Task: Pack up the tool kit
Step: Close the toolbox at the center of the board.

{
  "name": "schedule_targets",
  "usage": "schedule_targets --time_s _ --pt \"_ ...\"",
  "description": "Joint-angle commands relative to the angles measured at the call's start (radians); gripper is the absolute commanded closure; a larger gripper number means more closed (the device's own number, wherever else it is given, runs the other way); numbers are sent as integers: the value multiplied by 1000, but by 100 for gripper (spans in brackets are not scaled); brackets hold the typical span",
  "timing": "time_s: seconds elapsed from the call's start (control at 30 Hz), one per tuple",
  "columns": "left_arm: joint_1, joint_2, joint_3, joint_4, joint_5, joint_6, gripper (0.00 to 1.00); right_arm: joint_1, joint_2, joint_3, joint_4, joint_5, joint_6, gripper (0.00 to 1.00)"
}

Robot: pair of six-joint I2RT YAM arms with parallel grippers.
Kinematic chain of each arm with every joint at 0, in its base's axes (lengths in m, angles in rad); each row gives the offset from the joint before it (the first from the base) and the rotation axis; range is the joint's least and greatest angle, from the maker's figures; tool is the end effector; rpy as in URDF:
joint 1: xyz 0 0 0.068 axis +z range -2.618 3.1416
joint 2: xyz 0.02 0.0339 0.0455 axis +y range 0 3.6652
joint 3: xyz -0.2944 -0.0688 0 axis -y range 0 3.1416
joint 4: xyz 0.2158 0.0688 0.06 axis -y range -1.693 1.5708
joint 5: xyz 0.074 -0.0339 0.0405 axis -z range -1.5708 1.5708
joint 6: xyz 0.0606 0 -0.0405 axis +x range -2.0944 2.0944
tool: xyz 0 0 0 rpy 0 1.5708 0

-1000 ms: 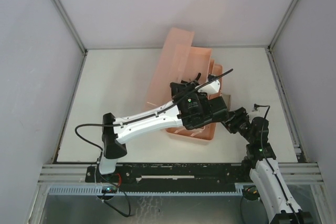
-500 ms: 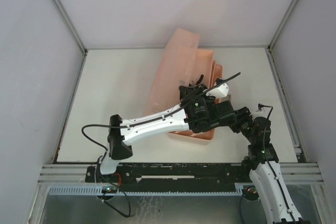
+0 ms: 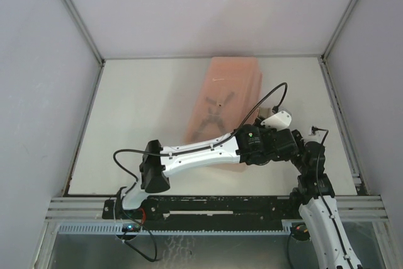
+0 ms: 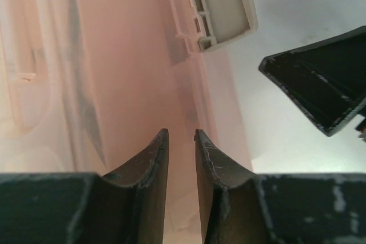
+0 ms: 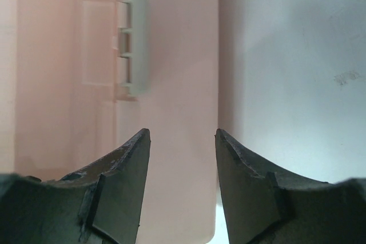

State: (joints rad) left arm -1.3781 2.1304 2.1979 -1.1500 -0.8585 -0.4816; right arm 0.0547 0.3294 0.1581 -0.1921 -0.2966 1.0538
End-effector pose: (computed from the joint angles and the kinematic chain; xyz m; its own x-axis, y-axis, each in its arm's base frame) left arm 0.1294 -0.4239 0.3371 -0.4155 0.5488 -0.7254 0.4299 0.8213 0.3751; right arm 0.0865 0.0225 0.1842 -0.4580 0.8075 -0.3717 0.1479 0.4815 0.8639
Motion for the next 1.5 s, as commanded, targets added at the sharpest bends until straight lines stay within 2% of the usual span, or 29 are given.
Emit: schedule_targets --time_s 0.0,0.2,0.4,0.63,0.73,0.9,1.03,1.13,1.23,1.47 --pt "10 -20 41 -1 37 -20 70 -1 -8 39 16 13 -20 51" --pt "0 -28 39 47 87 2 70 -5 -9 43 3 28 -31 51" --pt "-23 -132 8 185 193 58 59 -11 -24 59 -39 61 -66 51" --pt "-13 -376 -165 339 209 137 33 -26 -26 88 -70 57 -106 51" --pt "29 -490 -268 365 196 146 24 -33 -27 108 -86 66 -129 51" --pt "210 -746 -568 462 278 108 13 -47 -27 146 -119 113 -168 49" --pt "425 -921 -779 552 471 48 7 -60 -3 193 -118 139 -187 46" --pt "568 -1008 -886 593 601 16 2 -77 37 211 -83 132 -202 37" --pt "664 -1055 -947 594 696 9 2 -126 109 214 -13 43 -205 34" --pt "827 -1108 -1072 634 888 -17 0 -313 330 214 157 -342 -124 33"
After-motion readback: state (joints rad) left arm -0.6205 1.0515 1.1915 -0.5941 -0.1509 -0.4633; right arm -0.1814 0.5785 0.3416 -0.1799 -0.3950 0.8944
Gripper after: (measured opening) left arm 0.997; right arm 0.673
